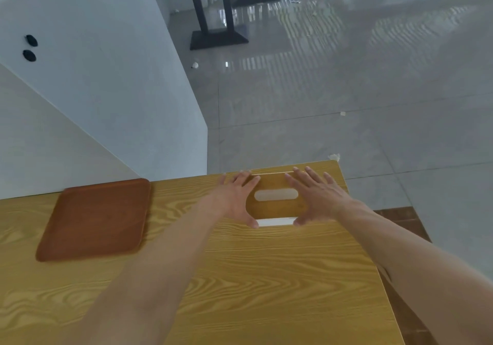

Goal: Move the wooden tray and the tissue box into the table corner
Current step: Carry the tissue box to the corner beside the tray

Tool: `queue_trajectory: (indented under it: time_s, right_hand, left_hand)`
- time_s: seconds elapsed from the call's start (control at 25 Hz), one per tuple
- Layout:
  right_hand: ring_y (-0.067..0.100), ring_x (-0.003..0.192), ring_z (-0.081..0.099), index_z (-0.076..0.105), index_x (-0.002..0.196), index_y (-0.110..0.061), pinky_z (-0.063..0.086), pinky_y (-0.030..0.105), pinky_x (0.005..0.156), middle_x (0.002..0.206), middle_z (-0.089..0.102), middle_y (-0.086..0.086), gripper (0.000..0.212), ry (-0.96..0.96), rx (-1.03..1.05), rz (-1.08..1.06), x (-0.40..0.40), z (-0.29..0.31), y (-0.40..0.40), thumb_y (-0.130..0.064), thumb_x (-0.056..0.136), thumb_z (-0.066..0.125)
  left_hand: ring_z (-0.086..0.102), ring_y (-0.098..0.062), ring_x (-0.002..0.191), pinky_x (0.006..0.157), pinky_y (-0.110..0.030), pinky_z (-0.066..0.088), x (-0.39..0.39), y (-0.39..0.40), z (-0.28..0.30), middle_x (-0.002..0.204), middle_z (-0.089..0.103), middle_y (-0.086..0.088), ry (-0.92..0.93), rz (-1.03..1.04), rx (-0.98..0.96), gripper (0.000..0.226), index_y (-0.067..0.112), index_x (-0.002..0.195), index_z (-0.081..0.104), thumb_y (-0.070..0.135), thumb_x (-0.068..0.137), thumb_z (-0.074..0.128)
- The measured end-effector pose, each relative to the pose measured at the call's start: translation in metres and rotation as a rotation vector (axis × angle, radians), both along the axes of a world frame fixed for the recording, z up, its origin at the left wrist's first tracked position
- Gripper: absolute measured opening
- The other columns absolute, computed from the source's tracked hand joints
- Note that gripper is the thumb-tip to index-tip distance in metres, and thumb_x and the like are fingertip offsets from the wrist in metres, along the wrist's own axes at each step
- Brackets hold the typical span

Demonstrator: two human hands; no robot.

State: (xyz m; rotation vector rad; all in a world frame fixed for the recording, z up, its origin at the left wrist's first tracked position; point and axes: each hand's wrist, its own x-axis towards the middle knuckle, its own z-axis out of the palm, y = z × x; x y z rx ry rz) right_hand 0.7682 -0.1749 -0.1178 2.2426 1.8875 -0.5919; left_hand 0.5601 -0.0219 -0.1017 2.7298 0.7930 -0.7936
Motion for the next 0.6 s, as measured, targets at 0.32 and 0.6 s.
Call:
queue_trajectory:
  time_s: [0.32,0.6]
  right_hand:
    - [0.029,0.151,0.002,-0.004,0.155,-0.031,0.017,0.053,0.121,0.166,0.003,0.007,0.129,-0.006,0.022,0.035,-0.004,0.001,0.005,-0.060,0.063,0.082]
    - [0.031,0.148,0.012,-0.002,0.155,-0.031,0.023,0.049,0.117,0.165,0.009,0.009,0.129,-0.048,0.045,0.052,-0.017,0.018,-0.026,-0.063,0.060,0.080]
  left_hand:
    - [0.010,-0.030,0.149,0.121,-0.054,0.012,0.006,-0.012,0.000,0.164,0.005,-0.006,-0.054,0.022,0.027,0.128,0.027,0.154,-0.001,0.064,0.061,0.078]
    - [0.013,-0.033,0.147,0.120,-0.053,0.015,-0.009,-0.042,0.016,0.161,0.009,-0.007,-0.090,0.023,0.033,0.127,0.027,0.154,0.002,0.062,0.060,0.079]
